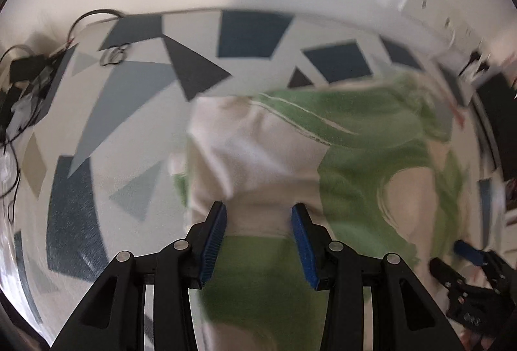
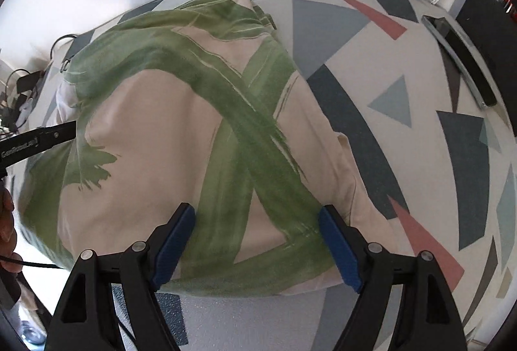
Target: Fold clothes
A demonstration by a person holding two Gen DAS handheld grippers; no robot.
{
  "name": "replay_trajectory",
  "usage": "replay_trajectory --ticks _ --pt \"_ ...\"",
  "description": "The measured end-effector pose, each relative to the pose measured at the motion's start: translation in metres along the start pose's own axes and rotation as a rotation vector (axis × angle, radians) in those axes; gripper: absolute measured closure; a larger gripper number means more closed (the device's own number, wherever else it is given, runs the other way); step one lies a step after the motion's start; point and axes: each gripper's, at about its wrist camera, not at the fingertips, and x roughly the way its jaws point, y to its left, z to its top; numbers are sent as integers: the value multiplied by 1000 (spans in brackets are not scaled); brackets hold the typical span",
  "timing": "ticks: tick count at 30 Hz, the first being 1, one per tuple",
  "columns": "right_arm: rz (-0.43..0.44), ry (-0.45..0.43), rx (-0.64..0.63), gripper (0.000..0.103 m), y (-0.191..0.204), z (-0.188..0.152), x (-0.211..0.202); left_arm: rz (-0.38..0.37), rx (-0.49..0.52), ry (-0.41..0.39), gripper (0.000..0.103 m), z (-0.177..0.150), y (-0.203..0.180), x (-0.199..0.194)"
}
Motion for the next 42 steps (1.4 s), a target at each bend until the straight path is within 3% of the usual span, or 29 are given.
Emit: replay_trajectory --ticks 3,6,10,12,15,18,23,27,35,38,40,42 --pt "28 -23 6 21 -7 2 -14 -69 -54 -58 61 -14 21 -35" --pt "57 -72 -42 21 -6 -2 -32 -181 -146 -54 61 -40 41 -55" --pt "55 -104 -211 21 21 -25 -45 -320 -366 -26 61 -88 70 -57" --pt "21 -112 -357 21 59 -50 -36 -360 -474 2 61 -108 78 -49" --pt "-36 -138 -609 21 92 -76 -31 -368 -518 15 61 -124 74 -41" --pt "-69 -145 -761 21 107 -90 -20 -282 -468 7 61 -132 57 -38" --pt "-65 -124 -792 21 114 -91 -8 -165 -406 -13 61 -130 34 -40" --pt "-84 -133 -810 21 109 -90 -8 -130 -393 -11 61 -130 27 -40" --pt "-116 -166 -842 21 104 -79 -2 -139 -489 11 61 -138 41 -44" --pt "-106 -172 -852 22 107 -74 -2 -192 -523 5 61 -147 48 -42" --pt "-68 -168 -839 24 105 -68 -2 -232 -532 1 61 -152 46 -41" --pt "-24 -163 -817 36 103 -63 -4 -272 -541 -3 61 -156 45 -40"
